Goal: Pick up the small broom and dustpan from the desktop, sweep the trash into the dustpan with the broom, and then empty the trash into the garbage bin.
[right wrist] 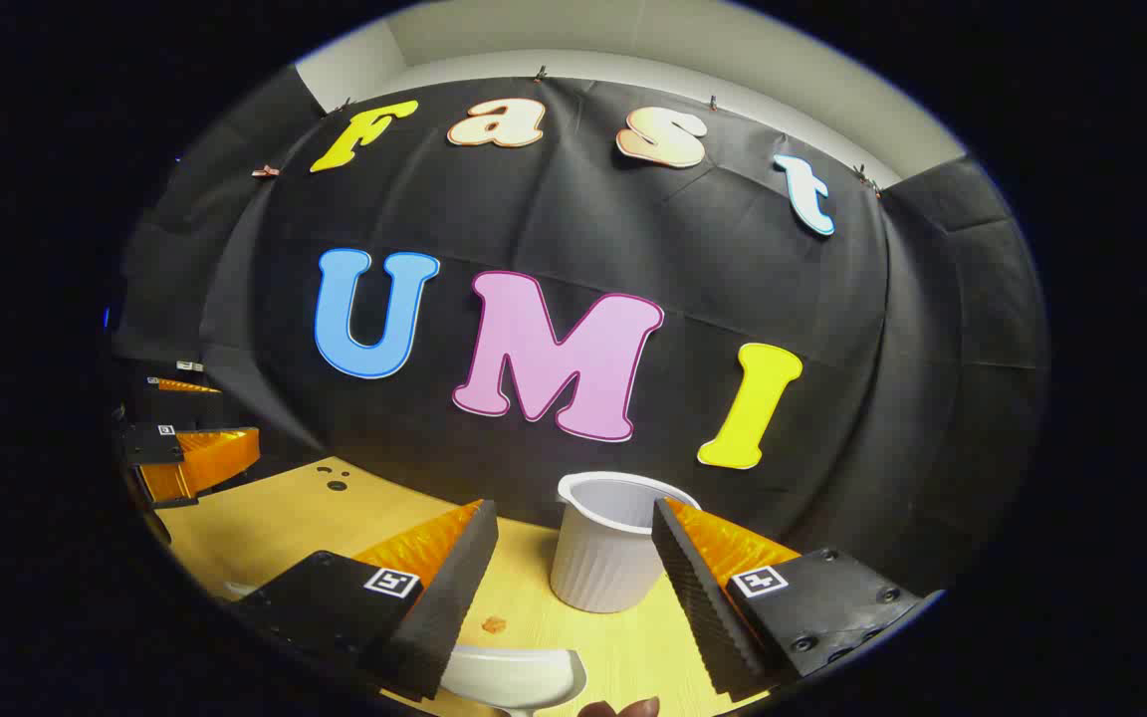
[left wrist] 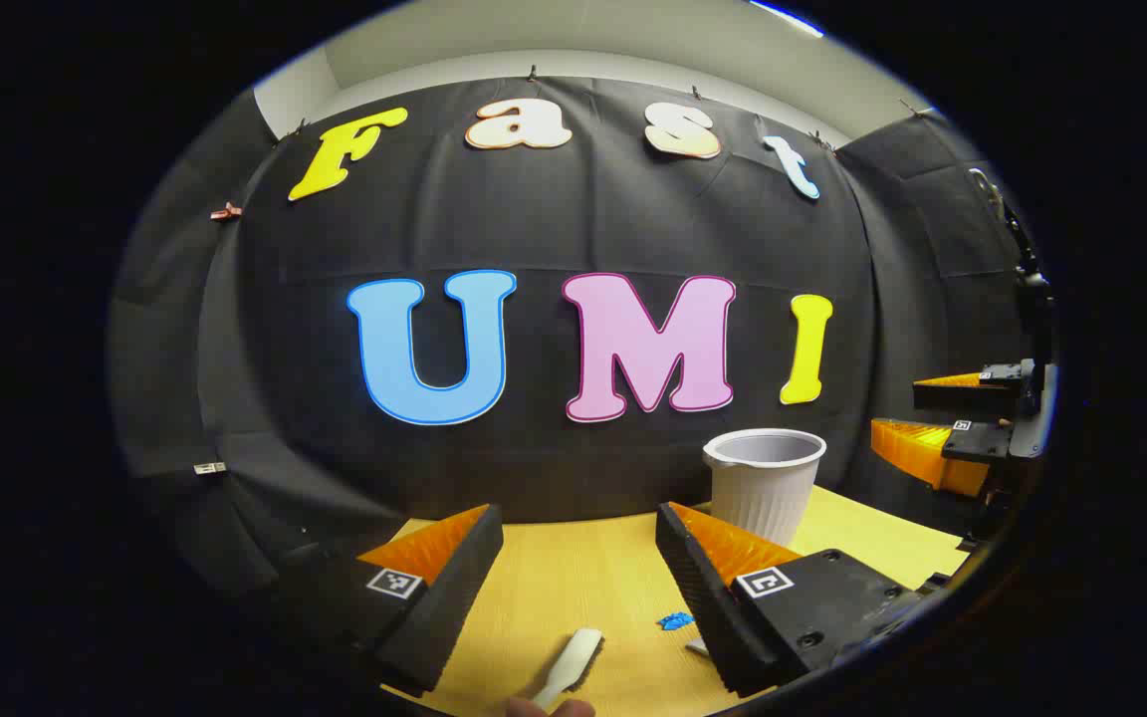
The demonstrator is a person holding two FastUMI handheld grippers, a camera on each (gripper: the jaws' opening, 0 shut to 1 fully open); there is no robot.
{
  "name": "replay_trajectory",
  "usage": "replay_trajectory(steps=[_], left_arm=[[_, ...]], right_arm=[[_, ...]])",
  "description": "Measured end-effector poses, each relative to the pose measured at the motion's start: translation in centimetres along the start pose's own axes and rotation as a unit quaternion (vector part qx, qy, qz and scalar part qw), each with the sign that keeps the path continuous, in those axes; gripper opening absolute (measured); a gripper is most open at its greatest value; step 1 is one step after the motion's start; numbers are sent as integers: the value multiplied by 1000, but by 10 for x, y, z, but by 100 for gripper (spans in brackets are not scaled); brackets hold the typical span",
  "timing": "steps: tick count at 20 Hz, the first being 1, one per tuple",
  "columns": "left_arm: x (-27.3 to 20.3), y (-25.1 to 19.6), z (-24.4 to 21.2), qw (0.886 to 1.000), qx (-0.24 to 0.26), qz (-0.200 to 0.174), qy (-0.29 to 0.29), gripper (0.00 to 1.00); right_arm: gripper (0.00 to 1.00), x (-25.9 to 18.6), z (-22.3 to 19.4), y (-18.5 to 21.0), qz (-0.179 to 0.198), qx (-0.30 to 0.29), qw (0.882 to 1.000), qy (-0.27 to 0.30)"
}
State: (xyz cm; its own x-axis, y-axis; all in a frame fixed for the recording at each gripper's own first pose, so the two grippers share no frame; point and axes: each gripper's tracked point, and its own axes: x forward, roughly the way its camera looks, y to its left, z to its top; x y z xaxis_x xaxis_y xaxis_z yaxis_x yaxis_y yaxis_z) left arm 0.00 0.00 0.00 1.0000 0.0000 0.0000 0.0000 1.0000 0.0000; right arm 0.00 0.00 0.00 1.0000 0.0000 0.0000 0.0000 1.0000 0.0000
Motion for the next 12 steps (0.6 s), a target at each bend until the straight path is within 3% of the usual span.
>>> replay_trajectory(steps=[12], left_arm=[[-4,7,8,1000,2,0,10,99]], right_arm=[[97,-6,-7,11,8,-5,1000,10]])
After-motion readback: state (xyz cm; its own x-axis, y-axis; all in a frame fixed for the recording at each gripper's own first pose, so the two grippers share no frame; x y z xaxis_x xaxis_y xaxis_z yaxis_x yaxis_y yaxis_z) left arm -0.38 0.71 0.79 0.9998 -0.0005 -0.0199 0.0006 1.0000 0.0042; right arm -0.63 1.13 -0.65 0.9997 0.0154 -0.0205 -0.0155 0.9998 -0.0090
